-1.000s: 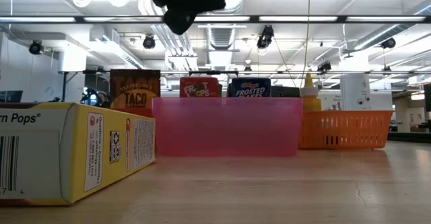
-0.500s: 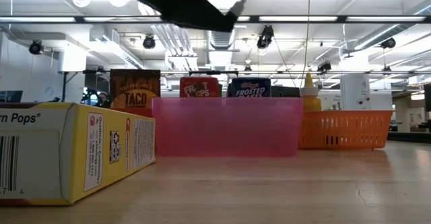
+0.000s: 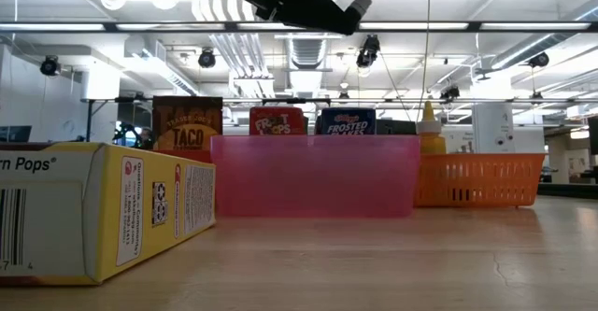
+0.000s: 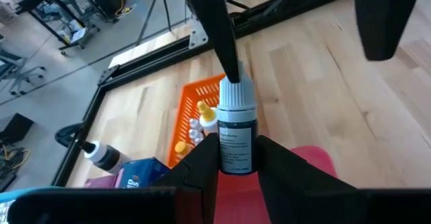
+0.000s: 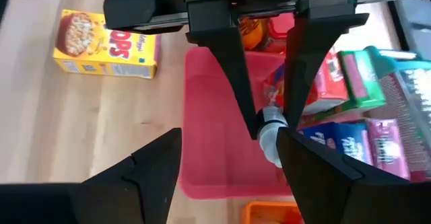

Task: Pick & Place Kitchen Items
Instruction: Put the small brown food coloring bottle into the orange bin

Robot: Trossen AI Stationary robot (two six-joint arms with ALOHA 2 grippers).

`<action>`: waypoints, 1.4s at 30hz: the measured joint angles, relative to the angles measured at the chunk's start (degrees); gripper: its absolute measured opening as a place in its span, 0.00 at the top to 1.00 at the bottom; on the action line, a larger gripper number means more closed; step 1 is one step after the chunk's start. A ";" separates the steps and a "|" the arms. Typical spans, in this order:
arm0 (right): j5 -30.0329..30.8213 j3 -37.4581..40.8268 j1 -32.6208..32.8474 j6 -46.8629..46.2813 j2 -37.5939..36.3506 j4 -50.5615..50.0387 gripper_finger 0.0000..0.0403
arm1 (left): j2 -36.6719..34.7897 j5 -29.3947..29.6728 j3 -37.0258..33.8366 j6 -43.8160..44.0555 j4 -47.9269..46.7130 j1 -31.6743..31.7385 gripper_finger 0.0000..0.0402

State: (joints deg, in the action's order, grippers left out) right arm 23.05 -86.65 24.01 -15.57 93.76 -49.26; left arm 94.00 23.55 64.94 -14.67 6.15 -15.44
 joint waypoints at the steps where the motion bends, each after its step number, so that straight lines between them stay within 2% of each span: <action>1: 0.63 0.00 0.00 0.31 0.00 0.04 0.41 | -0.02 0.07 0.19 -0.13 -0.22 -0.02 0.77; 10: 2.88 0.14 -0.13 2.90 -0.02 0.07 0.49 | -0.07 -0.64 0.63 -0.05 0.93 -0.52 0.77; 24: 4.19 0.15 -0.09 3.80 -0.01 0.16 0.49 | -0.17 -0.60 0.66 -0.10 1.28 -0.77 0.77; 31: 4.15 0.13 -0.09 4.12 -0.01 0.16 0.60 | -0.17 -0.56 0.80 -0.52 2.00 -0.77 0.77; 42: 4.13 0.06 -0.07 5.28 -0.02 -0.51 0.86 | -0.17 -1.23 0.82 1.51 1.78 -0.75 0.75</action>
State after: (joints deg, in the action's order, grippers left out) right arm 27.18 -86.59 23.94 -10.29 93.73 -49.78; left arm 93.82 22.32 65.76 -13.16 7.92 -16.19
